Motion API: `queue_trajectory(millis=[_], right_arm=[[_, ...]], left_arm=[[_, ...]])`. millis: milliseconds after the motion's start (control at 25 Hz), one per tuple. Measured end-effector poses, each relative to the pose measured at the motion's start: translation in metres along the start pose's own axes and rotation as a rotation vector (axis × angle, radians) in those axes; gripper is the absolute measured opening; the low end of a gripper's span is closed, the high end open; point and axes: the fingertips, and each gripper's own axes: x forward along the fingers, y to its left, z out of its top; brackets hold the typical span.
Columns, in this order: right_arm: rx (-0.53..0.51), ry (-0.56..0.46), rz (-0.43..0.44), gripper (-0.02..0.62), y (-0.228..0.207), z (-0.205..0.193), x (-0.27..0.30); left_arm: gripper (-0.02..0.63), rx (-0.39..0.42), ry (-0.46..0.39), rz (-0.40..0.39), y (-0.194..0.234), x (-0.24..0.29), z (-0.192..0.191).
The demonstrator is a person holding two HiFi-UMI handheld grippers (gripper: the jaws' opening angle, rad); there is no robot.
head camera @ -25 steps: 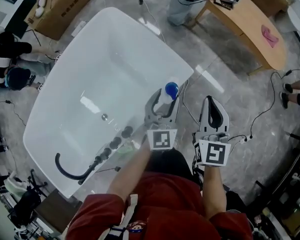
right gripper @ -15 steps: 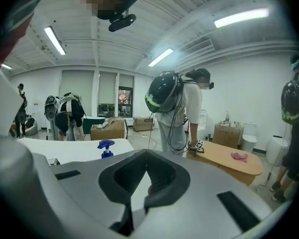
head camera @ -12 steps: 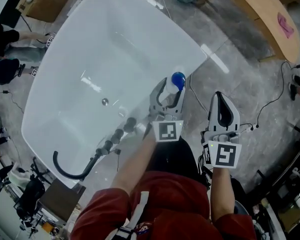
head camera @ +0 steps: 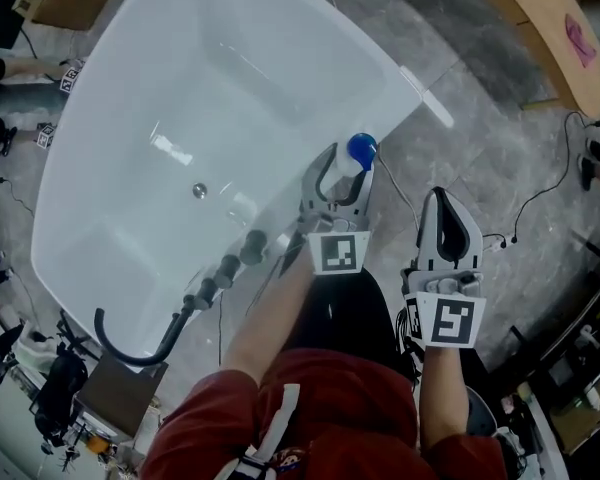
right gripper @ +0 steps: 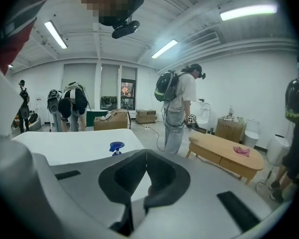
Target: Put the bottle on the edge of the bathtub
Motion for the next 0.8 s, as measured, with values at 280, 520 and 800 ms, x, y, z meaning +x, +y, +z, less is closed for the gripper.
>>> queue_trajectory(millis=[280,520,800], right_arm=[[0.001,0.009,0.007,0.012,0.010,-0.013,0.003],[-0.002,0.017,0.016,0.012,0.017,-0.017,0.002],[-0.001,0.012,0.015,0.012,0.020,-0.014,0.002]], left_arm=[[0.241,0.028,-0.002,-0.009,-0.001,-0.007,-0.020],[0.242,0.049,-0.001,-0.027,-0.005,-0.013,-0.023],[0.243,0.080,-0.011,-0.044,-0.005,-0.013,-0.021]])
